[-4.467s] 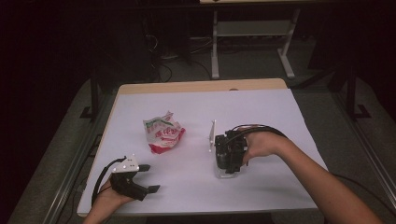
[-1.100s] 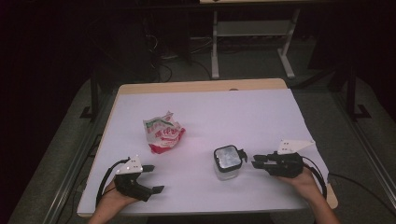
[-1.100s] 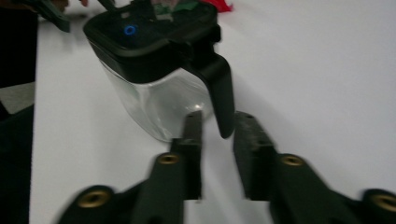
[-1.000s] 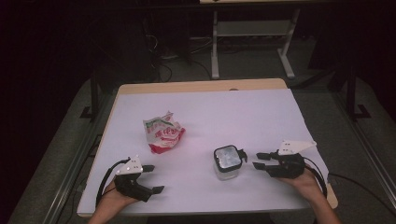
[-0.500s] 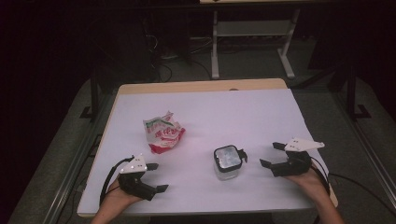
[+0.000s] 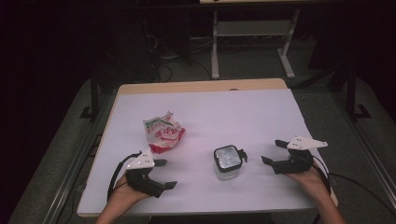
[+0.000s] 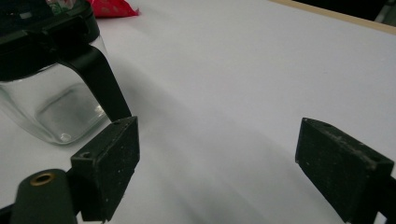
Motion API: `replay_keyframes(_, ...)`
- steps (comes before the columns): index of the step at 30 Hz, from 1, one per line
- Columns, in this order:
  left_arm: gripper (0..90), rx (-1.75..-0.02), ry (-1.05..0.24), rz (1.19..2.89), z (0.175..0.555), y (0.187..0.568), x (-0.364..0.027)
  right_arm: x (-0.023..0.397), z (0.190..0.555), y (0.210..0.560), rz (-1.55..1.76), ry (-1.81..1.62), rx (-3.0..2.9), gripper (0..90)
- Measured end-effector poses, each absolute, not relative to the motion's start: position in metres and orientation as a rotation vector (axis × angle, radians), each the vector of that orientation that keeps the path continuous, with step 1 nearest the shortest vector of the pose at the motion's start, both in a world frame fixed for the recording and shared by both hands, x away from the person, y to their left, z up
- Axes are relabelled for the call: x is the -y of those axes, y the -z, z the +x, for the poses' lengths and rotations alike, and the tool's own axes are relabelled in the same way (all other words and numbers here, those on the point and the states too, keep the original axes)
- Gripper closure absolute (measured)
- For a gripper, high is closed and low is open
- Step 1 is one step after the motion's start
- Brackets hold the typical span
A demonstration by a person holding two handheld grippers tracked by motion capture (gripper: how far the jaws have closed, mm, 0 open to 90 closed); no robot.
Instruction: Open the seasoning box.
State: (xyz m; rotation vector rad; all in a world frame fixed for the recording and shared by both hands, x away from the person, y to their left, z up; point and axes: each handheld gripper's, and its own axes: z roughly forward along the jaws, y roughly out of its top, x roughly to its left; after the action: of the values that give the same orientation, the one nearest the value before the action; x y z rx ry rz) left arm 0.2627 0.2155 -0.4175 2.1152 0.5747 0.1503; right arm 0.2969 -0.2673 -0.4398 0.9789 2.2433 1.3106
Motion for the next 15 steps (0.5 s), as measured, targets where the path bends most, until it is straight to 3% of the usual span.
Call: replay_keyframes(15,12.1,-0.471,-0.087,2.104,0.278,0.415,-0.175,0.268,0.298,0.441,0.987,-1.339,-2.239,13.3)
